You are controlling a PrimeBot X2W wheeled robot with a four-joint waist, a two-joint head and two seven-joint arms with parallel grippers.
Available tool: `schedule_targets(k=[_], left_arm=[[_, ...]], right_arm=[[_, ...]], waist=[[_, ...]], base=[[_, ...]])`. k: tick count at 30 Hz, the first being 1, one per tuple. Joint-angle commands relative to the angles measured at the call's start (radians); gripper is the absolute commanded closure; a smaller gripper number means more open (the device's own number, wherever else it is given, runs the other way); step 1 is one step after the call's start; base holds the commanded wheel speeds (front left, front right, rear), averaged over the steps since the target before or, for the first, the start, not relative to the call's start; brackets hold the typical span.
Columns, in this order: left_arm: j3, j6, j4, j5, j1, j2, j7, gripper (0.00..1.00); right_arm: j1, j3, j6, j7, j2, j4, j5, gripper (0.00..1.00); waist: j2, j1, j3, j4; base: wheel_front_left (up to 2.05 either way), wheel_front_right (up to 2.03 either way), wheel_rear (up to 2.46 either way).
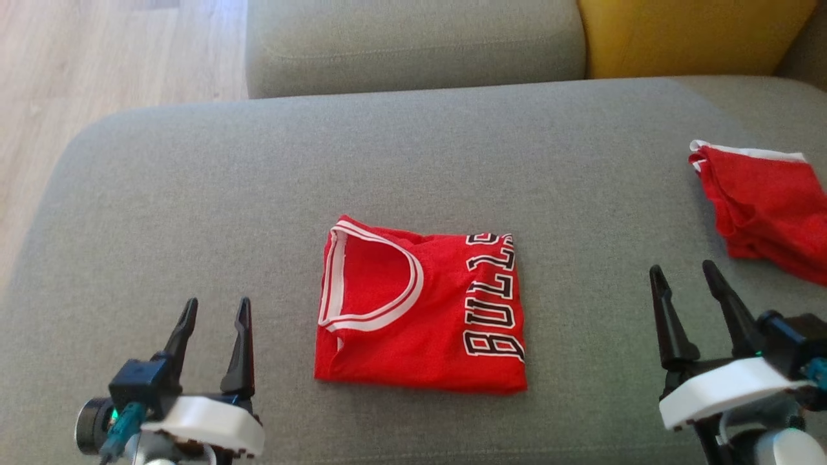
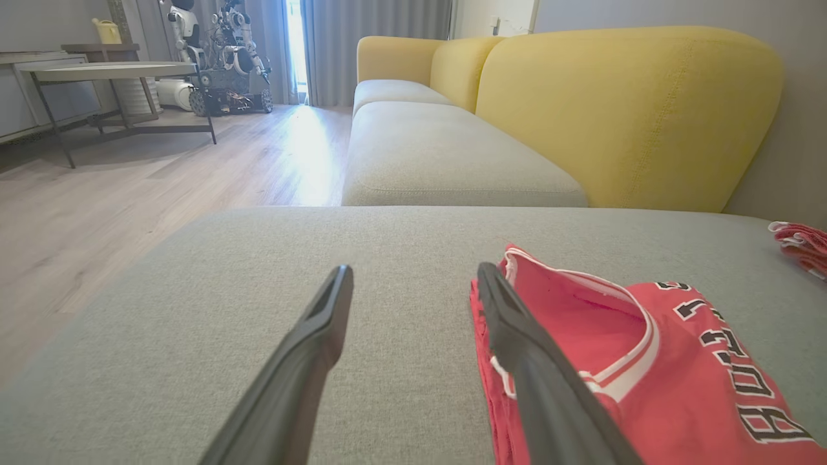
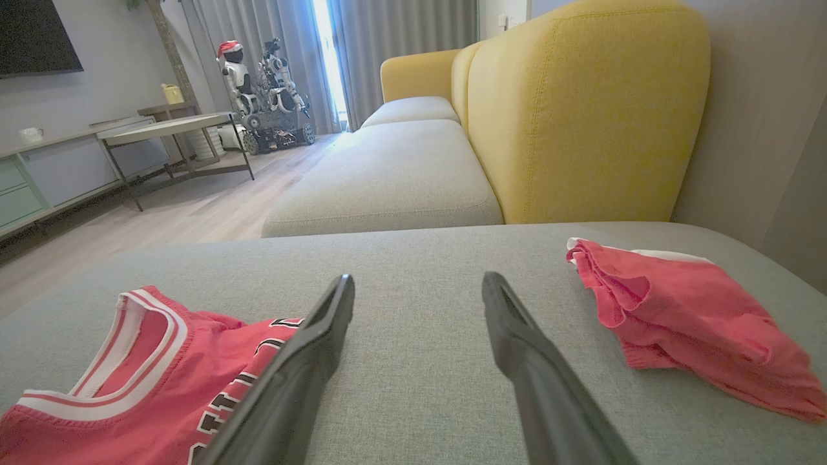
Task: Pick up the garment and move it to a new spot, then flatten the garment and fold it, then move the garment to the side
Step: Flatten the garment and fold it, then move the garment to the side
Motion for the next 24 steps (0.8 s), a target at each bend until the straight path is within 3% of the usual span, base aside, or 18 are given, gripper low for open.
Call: schedule_targets(k=[1, 24], left_arm=[[0.039, 0.011, -0.035, -0.002, -0.025, 0.021, 0.005, 0.0], [0.032, 0.029, -0.037, -0.01, -0.023, 0.039, 0.011, 0.0]], right_arm=[[-0.019, 0.027, -0.001, 0.005, -0.001, -0.044, -0.009, 0.0], [-0.025, 0.043, -0.001, 0.017, 0.0, -0.038, -0.029, 0.0]], waist=[[-0.0001, 0.0, -0.007, -0.001], [-0.0001, 0.0, -0.005, 0.002]], base=[[0.0, 0.0, 0.0], [0.0, 0.0, 0.0]])
